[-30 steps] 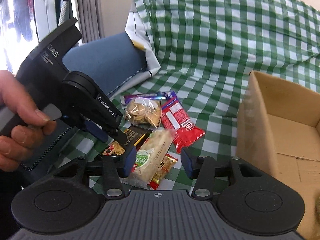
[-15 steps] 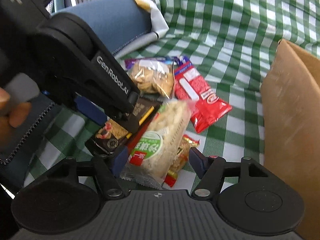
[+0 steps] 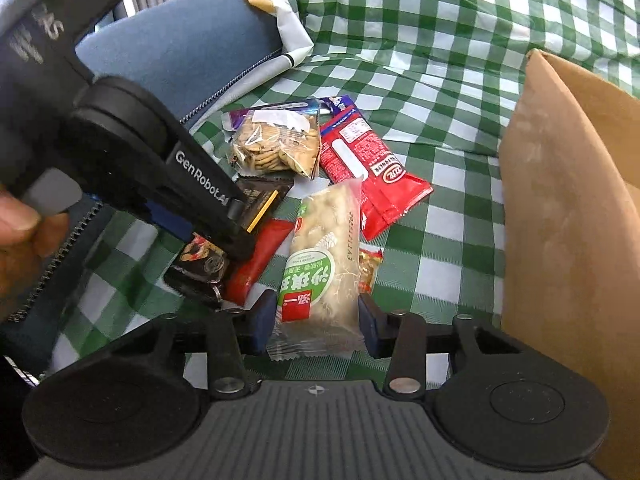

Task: Organize snacks
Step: 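Reach the left tool to the dark biscuit packet while the right tool reaches the white nut bar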

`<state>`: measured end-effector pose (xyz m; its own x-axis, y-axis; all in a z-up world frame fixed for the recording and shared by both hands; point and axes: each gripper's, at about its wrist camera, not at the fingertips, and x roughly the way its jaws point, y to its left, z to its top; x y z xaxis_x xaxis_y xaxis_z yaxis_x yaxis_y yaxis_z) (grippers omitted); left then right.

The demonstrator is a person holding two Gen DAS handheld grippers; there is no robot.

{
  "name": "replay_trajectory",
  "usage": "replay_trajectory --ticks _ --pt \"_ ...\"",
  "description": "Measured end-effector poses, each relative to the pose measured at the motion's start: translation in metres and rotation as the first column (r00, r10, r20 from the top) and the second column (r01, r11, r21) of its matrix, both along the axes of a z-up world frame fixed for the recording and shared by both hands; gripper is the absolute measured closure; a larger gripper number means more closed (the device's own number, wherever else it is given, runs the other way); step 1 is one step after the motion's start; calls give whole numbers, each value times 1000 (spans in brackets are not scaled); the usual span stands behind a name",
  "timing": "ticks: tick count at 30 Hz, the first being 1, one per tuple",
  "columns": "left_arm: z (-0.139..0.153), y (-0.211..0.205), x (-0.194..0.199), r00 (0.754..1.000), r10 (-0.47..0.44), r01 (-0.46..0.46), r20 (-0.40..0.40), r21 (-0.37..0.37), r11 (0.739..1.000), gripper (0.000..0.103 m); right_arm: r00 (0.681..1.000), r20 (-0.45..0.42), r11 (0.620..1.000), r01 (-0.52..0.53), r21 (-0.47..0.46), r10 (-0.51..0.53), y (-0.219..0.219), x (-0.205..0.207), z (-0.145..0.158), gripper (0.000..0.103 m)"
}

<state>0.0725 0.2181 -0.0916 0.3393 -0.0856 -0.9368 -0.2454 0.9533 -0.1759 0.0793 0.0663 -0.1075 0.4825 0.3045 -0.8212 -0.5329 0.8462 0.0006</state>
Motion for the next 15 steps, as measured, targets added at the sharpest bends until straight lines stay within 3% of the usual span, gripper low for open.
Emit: replay_trajectory --ticks 4,6,9,12,15 --pt "7 0 -7 999 -26 29 38 -78 997 61 1000 -26 1000 1 4 -1 -6 -8 10 58" --pt "4 -10 -9 996 -88 90 20 -99 991 61 999 -43 1000 8 -13 -8 -9 -12 13 58" --pt "-1 -24 -9 988 -153 152 -23 -45 987 61 996 -93 999 6 -50 -11 -15 -19 10 57" --pt "-3 -24 -8 991 -131 130 -31 -31 991 61 995 -103 997 -11 -72 3 -17 -26 6 55" --pt "-4 -25 -5 992 -119 118 -30 -26 993 60 998 -62 995 -38 -88 32 -17 -29 6 41"
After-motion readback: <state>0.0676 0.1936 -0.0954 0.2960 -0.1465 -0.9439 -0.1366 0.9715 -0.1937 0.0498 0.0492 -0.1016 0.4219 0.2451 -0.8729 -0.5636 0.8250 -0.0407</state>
